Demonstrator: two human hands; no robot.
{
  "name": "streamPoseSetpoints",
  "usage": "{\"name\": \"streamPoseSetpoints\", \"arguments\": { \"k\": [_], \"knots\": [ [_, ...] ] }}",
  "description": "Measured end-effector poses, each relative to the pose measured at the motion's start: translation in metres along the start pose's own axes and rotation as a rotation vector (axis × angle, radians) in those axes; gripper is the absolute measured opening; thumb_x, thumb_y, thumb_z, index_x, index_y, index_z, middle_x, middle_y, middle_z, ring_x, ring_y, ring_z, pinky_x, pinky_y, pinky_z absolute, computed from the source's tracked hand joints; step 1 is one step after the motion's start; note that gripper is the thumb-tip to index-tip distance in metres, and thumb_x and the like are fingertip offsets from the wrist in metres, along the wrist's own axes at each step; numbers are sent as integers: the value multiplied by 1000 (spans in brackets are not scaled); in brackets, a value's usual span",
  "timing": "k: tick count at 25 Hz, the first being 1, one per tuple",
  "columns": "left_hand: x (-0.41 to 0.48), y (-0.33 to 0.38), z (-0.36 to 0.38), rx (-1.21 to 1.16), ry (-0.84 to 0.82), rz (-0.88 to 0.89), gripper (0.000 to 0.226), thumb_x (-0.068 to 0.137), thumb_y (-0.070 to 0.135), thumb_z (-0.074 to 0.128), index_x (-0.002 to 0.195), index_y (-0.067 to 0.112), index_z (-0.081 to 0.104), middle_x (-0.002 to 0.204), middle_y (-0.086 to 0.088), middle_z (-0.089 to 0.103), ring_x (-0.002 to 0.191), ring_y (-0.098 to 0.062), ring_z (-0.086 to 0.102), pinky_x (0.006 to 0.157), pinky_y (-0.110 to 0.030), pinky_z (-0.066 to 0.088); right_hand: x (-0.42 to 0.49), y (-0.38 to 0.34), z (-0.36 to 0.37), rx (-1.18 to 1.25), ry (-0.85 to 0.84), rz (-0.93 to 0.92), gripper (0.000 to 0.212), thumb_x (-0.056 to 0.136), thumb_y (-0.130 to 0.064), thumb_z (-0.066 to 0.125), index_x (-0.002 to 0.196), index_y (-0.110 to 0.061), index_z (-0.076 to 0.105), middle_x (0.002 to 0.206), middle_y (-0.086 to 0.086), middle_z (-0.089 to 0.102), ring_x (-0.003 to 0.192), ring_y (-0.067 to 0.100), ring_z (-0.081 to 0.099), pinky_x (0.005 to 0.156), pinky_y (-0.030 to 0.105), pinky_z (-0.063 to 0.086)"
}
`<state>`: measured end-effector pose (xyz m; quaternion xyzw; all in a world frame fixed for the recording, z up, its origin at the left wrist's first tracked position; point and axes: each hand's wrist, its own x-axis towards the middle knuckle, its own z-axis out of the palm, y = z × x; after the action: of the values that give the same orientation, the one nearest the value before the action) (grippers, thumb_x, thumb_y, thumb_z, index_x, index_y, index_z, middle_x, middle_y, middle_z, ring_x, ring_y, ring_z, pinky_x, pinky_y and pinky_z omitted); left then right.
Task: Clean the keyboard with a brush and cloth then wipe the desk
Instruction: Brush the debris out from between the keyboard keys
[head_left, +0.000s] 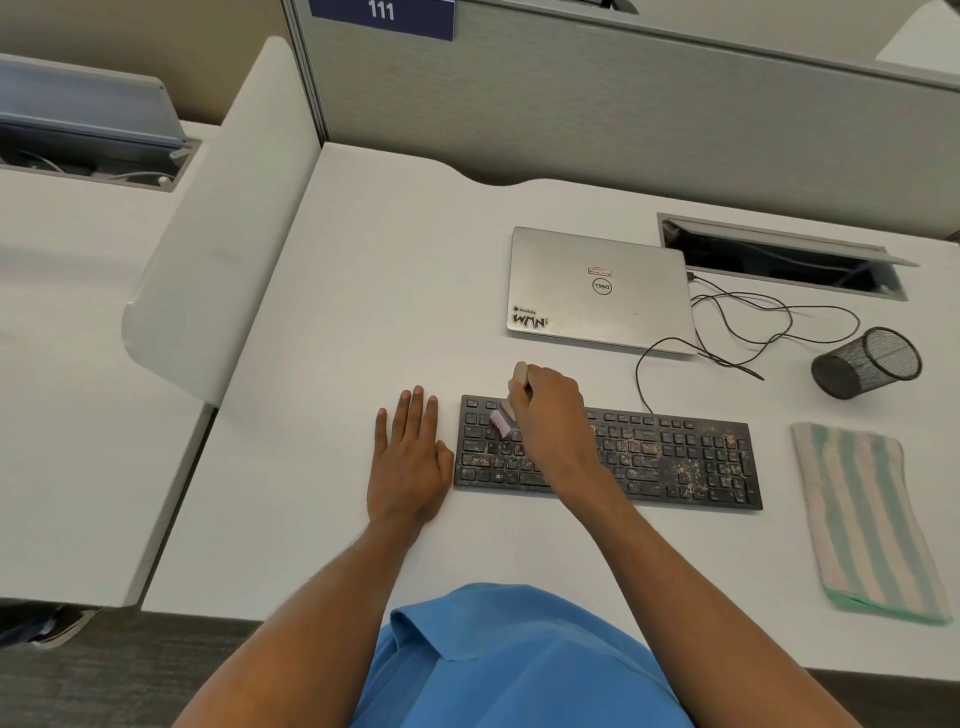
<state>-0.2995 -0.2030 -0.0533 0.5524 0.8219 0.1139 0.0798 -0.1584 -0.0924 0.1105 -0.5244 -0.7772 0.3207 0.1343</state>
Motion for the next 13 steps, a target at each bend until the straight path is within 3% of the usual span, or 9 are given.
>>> {"name": "streamPoseSetpoints", "arguments": {
  "k": [8, 11, 13],
  "knots": [
    [0, 0, 0, -8, 7, -1, 67, 103, 32, 29, 167, 13, 25, 177, -8, 14, 164, -22, 6, 133, -51, 6, -3, 2, -9, -177, -157, 24, 18, 98, -8, 52, 83, -1, 56, 71, 10, 63, 52, 12, 46, 50, 27, 38],
    [0, 0, 0, -9, 11, 2, 67, 103, 32, 29, 167, 13, 25, 176, -8, 14, 164, -22, 7, 133, -50, 5, 0, 6, -9, -73, -66, -4, 27, 101, -14, 49, 74, -14, 50, 75, 5, 58, 62, 14, 51, 65, 39, 54],
    [0, 0, 0, -9, 17, 1, 67, 103, 32, 29, 167, 12, 26, 176, -8, 15, 164, -23, 8, 133, -50, 6, 0, 3, -9, 98, -76, -40, 35, 104, -15, 47, 70, -27, 47, 82, 0, 52, 77, 14, 61, 76, 38, 61]
  ]
}}
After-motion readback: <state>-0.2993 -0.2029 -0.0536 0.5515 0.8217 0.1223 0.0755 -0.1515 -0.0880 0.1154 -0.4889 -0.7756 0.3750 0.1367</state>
